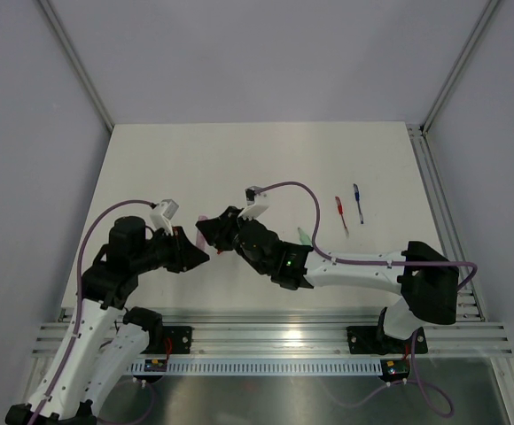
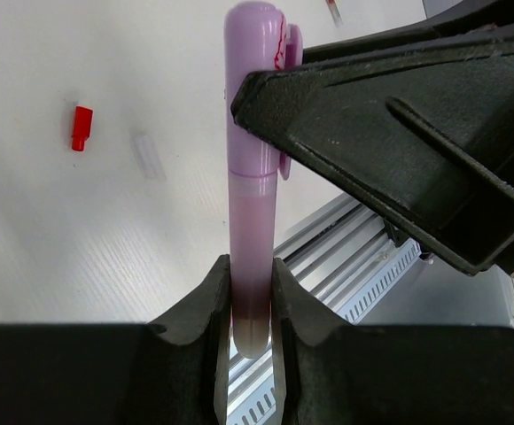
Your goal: Insert the pens into the pen caps
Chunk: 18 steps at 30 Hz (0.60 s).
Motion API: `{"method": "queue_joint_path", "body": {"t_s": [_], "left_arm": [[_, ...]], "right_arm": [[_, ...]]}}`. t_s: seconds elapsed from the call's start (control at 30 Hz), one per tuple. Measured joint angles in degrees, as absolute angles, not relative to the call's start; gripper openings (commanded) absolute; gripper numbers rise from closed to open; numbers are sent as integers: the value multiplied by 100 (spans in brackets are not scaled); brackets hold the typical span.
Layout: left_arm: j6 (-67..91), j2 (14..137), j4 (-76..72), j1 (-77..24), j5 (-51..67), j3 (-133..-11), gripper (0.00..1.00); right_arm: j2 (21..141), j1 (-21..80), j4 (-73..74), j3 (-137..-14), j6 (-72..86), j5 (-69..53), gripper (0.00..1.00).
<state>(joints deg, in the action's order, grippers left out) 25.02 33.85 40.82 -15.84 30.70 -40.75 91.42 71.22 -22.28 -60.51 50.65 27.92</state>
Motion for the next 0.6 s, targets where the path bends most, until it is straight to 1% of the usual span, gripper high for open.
{"method": "queue_joint_path", "body": {"t_s": [0.6], "left_arm": [[2512,3538,4115,-1603,3013,-4091,0]], "right_arm": [[9146,7146,-2104,-6012,5170,2943,0]]}}
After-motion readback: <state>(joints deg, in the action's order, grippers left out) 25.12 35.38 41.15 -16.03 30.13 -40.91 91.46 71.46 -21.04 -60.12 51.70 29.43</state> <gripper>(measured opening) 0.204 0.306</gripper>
